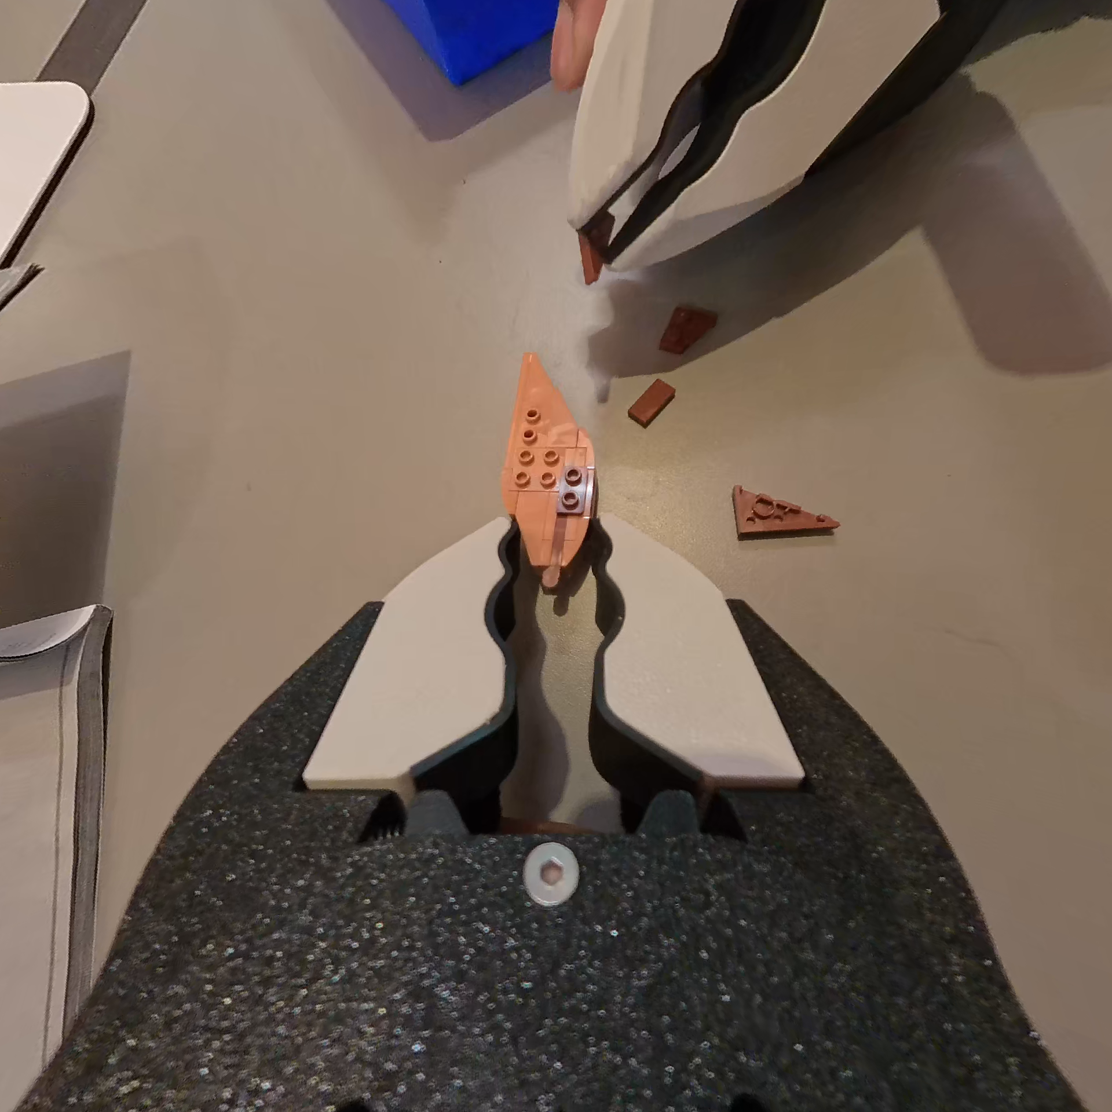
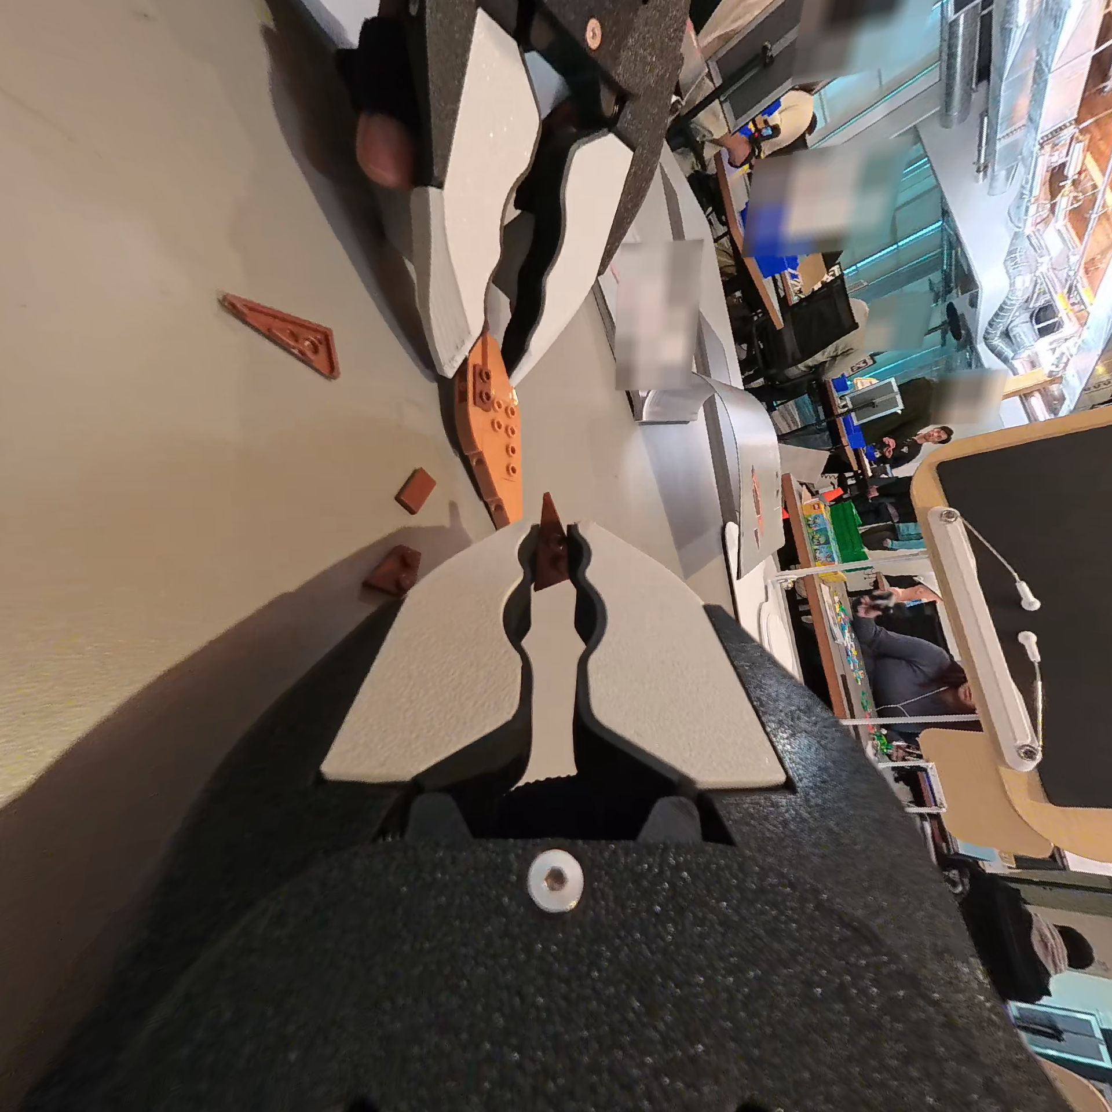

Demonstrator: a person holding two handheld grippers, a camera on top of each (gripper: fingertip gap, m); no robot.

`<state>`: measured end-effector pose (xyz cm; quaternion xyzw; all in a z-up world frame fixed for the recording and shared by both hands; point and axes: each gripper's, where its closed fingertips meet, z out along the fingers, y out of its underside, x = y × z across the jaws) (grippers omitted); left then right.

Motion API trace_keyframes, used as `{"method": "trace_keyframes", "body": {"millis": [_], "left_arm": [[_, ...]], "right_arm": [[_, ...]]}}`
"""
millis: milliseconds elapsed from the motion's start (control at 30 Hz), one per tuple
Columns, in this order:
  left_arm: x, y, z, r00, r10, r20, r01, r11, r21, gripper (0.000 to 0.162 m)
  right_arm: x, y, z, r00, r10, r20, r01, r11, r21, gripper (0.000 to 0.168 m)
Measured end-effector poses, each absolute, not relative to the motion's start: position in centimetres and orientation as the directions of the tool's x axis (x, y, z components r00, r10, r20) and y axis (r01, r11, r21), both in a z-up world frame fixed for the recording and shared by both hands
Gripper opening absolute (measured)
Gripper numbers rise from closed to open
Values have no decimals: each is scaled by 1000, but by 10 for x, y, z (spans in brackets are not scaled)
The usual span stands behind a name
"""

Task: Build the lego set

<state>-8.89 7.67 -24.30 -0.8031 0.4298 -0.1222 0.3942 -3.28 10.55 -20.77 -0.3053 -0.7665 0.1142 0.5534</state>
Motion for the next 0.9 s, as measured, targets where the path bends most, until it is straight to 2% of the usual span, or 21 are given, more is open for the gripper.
{"method": "trace_keyframes", "body": {"millis": [700, 800, 900], "left_arm": [[-89, 76, -243, 606, -786, -120, -581, -334, -742, 22], [-89, 76, -243, 605, -787, -120, -582, -335, -741, 22], [-89, 76, -244, 605, -787, -121, -583, -335, -740, 22]], "right_arm": [[-30, 117, -216, -173, 744, 646, 448, 643, -621, 8], [-30, 122, -221, -142, 824, 548, 503, 537, -677, 8], [-27, 132, -230, -48, 935, 352, 615, 305, -728, 8]]}}
